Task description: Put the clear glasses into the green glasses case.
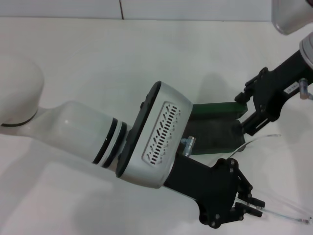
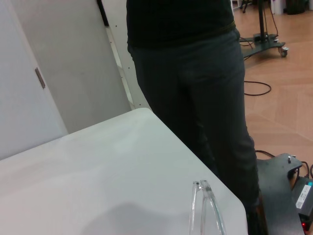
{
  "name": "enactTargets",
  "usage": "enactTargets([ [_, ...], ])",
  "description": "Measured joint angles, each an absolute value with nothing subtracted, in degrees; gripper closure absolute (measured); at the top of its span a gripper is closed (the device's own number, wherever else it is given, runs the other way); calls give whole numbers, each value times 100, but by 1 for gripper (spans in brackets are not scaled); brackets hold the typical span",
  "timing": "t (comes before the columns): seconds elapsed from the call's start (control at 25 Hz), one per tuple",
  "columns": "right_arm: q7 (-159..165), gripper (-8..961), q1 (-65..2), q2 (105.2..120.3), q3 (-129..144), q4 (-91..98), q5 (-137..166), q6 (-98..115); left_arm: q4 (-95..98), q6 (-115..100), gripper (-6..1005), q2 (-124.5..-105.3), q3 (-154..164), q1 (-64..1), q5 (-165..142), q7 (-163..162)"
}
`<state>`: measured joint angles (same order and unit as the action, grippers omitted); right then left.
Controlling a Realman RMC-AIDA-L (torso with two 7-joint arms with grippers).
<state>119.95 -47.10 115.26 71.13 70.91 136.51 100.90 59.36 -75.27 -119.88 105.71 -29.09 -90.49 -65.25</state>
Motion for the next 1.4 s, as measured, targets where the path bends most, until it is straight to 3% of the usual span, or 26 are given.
enactTargets([
  [0.84,11834,109,-4720,11586,7840,6971,13361,10667,5849,-7482,944,-11995,10262,-2947,-9096,-6484],
  [1.4,11871,111,-4710,11536,7213,6932,13409,10689,5845,-7460,943,-11997,10265,-2844,-9056,-6308],
])
